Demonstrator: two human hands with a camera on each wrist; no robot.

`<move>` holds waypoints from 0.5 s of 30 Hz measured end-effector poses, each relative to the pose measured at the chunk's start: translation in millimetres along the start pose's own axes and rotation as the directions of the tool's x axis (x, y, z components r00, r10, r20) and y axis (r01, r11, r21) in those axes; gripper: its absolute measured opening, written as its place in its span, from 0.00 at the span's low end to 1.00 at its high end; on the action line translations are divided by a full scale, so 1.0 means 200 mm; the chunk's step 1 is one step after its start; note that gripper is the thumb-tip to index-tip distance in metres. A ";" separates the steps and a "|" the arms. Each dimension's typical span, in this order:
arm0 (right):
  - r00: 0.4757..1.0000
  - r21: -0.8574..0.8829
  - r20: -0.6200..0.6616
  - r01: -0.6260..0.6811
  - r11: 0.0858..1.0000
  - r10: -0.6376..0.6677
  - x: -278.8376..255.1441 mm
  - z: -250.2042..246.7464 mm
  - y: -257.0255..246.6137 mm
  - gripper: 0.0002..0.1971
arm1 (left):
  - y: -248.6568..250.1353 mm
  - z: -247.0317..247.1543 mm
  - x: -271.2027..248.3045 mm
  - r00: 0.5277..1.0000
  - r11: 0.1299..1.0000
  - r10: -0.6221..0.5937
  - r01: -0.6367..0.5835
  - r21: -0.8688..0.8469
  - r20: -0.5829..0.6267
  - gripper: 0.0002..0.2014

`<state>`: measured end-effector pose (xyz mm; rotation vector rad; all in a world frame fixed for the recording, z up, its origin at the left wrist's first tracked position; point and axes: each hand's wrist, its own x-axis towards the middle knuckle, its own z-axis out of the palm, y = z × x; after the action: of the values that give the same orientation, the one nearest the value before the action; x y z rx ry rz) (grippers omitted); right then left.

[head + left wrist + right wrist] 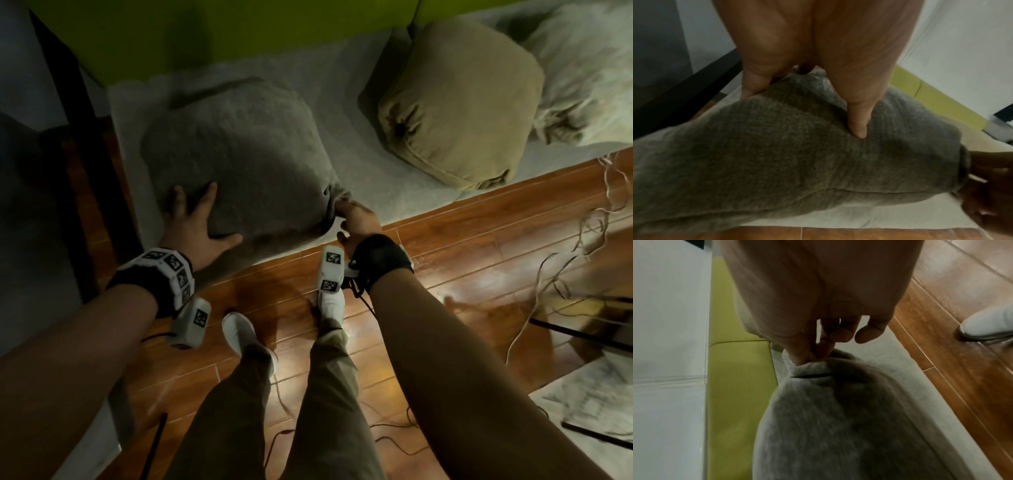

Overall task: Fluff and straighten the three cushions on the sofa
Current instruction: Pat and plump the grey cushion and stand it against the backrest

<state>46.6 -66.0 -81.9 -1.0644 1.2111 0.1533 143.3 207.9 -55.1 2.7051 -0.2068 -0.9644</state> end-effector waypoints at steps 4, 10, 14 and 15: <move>0.987 -0.419 -0.116 0.057 0.906 -0.115 0.07 -0.16 -0.01 0.14 | -0.07 0.05 0.05 0.999 1.000 -0.016 0.016 0.025 0.031 0.54; 0.982 -0.754 -0.157 -0.052 0.655 -0.102 0.10 -0.59 0.23 0.17 | -0.07 0.09 -0.05 0.993 0.980 -0.053 0.031 -0.195 -0.109 0.58; 0.972 -0.545 -0.012 0.189 0.817 -0.233 0.07 -0.57 0.25 0.20 | -0.14 0.23 -0.21 0.918 0.833 -0.383 0.294 -0.469 -0.103 0.52; 0.977 -0.463 0.043 0.203 0.863 -0.207 0.05 -0.53 0.23 0.25 | -0.19 0.29 -0.23 0.898 0.802 -0.437 0.364 -0.473 -0.050 0.47</move>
<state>-48.6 -123.3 -113.0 -1.6102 1.0824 0.2841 73.1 243.0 -81.2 2.3966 0.5837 -0.7670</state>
